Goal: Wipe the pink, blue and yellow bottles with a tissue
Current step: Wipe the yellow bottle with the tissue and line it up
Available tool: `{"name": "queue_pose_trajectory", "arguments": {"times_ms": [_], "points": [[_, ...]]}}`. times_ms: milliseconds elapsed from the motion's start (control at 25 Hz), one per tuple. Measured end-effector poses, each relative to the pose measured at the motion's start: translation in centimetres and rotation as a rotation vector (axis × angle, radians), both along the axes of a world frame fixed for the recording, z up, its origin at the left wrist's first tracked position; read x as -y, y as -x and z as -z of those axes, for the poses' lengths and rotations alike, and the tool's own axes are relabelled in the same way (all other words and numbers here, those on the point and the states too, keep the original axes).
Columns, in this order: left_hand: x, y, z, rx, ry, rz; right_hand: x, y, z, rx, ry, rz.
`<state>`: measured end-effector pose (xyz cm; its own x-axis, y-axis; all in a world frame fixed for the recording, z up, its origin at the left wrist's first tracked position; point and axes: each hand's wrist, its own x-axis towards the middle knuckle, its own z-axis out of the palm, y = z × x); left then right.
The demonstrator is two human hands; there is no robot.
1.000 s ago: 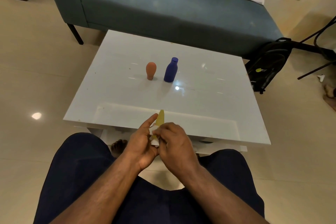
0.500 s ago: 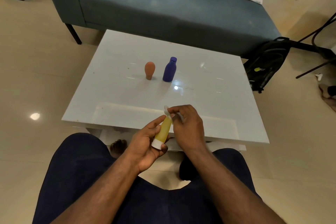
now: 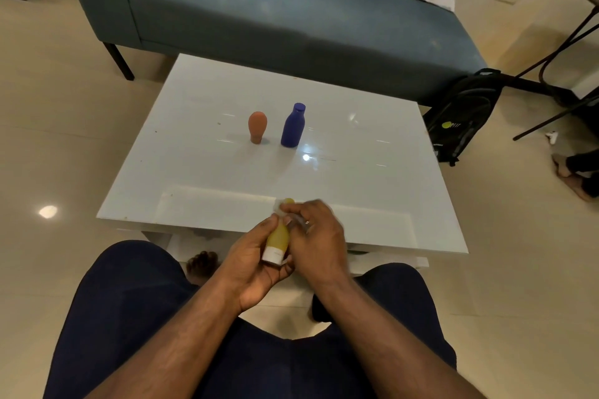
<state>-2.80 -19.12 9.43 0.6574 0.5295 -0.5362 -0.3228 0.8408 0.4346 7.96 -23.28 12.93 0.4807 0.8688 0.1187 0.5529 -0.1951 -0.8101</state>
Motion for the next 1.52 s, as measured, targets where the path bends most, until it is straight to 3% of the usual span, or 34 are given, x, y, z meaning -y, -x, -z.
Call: {"name": "queue_pose_trajectory", "arguments": {"times_ms": [240,400,520,720,920,1120,1200,1320,1520], "points": [[0.0,-0.2,-0.2,-0.021,0.060,-0.036,-0.2,-0.5,0.7,0.192,0.046,-0.111],[-0.2,-0.3,-0.1,-0.074,0.095,-0.064,-1.3,-2.1,0.0,0.167,0.116,-0.016],[-0.4,0.0,0.3,-0.085,0.102,-0.096,0.6,-0.2,0.7,0.124,0.103,-0.071],[-0.5,-0.2,0.8,-0.129,0.110,-0.097,1.6,0.3,1.3,0.230,0.056,-0.193],[-0.3,-0.5,0.4,-0.149,0.097,-0.129,-0.9,-2.0,1.0,0.263,0.126,-0.134],[-0.7,0.4,1.1,-0.114,0.194,-0.140,2.7,1.8,1.5,0.256,0.012,-0.307],[-0.9,0.4,1.2,-0.097,0.207,-0.141,3.0,1.5,1.5,0.237,0.001,-0.330],[-1.0,0.0,0.9,-0.123,0.154,-0.169,1.8,-0.6,0.8,0.146,0.018,-0.165],[-0.9,0.1,0.4,-0.154,0.106,-0.138,1.1,-3.0,-1.3,-0.146,0.045,0.047]]}}
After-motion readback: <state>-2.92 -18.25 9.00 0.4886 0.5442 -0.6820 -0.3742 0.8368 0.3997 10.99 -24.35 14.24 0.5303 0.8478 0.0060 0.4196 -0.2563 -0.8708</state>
